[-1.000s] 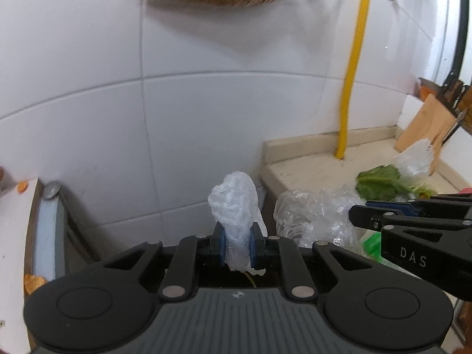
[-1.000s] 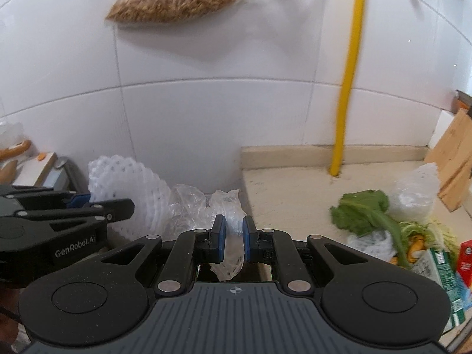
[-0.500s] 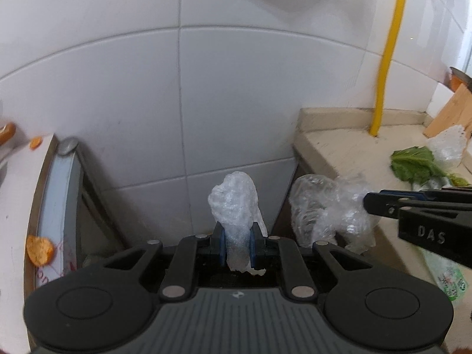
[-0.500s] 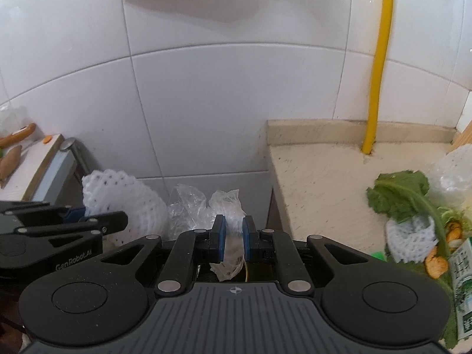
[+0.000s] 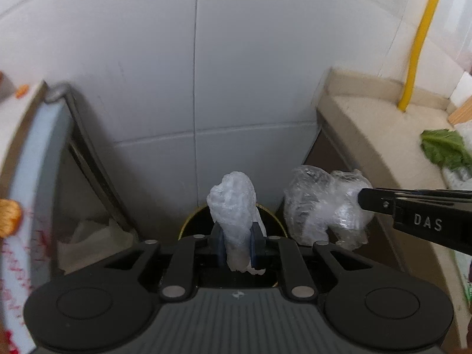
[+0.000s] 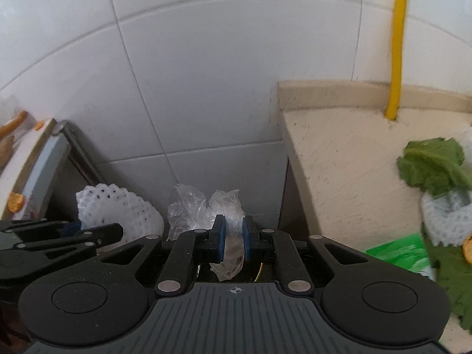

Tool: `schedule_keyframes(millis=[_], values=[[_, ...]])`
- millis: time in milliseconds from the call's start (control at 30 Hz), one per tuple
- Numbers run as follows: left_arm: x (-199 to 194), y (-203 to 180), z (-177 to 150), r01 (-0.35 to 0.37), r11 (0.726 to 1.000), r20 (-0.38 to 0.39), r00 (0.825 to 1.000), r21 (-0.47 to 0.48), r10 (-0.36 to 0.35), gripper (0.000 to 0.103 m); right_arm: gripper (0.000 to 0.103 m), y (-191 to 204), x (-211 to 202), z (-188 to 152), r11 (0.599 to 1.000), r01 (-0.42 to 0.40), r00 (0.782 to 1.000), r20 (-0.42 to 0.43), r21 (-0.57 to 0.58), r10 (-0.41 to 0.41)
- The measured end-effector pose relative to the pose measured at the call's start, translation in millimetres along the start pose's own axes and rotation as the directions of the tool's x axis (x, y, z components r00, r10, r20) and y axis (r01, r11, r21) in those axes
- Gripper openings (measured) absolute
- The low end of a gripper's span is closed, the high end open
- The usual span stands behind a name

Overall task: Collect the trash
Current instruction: 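Lower both tools over the black bin and open them to drop the bags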

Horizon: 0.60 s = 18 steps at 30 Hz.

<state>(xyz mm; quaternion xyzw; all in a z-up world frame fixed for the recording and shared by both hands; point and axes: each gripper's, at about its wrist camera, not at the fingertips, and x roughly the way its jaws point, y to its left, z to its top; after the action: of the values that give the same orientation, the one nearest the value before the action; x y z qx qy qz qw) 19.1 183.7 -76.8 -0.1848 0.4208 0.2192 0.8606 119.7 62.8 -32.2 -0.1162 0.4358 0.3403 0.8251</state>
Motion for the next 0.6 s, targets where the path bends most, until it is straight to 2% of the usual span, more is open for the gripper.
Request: schedule_keyframes(millis=[167, 267, 300, 333, 367, 467, 500, 600], values=[[34.8, 0.3, 2.8, -0.037, 0.999, -0.068, 0.997, -0.011, 0.036, 0.013, 0.017, -5.0, 38.7, 1.2, 0.999, -0.01, 0.998, -0.069, 0.031, 0.012], [53.6, 2.5, 5.0, -0.047, 0.999, -0.111, 0.993, -0.022, 0.044, 0.019, 0.017, -6.1, 67.4, 0.1, 0.999, -0.021, 0.992, -0.121, 0.044, 0.027], [58.7, 2.6, 5.2, -0.051, 0.999, -0.122, 0.991, -0.018, 0.048, 0.025, 0.017, -5.9, 76.9, -0.4, 0.999, -0.029, 0.989, -0.143, 0.045, 0.035], [63.5, 2.7, 5.4, -0.057, 0.998, -0.133, 0.99, -0.012, 0.055, 0.034, 0.019, -6.0, 87.8, -1.4, 0.998, -0.038, 0.985, -0.166, 0.048, 0.046], [66.8, 2.0, 4.8, -0.065, 0.998, -0.141, 0.988, -0.008, 0.063, 0.036, 0.023, -6.5, 95.5, -2.6, 0.998, -0.038, 0.983, -0.178, 0.059, 0.048], [74.7, 2.3, 3.9, -0.087, 0.996, -0.147, 0.985, 0.005, 0.087, 0.038, 0.032, -7.3, 116.5, -6.2, 0.996, -0.045, 0.974, -0.217, 0.078, 0.061], [77.2, 4.0, 4.0, -0.092, 0.996, -0.153, 0.984, 0.005, 0.092, 0.041, 0.032, -8.0, 120.9, -8.2, 0.995, -0.047, 0.974, -0.218, 0.087, 0.065], [81.3, 5.6, 4.4, -0.098, 0.995, -0.156, 0.983, -0.001, 0.097, 0.042, 0.033, -9.5, 134.6, -12.1, 0.993, -0.056, 0.968, -0.236, 0.107, 0.08]])
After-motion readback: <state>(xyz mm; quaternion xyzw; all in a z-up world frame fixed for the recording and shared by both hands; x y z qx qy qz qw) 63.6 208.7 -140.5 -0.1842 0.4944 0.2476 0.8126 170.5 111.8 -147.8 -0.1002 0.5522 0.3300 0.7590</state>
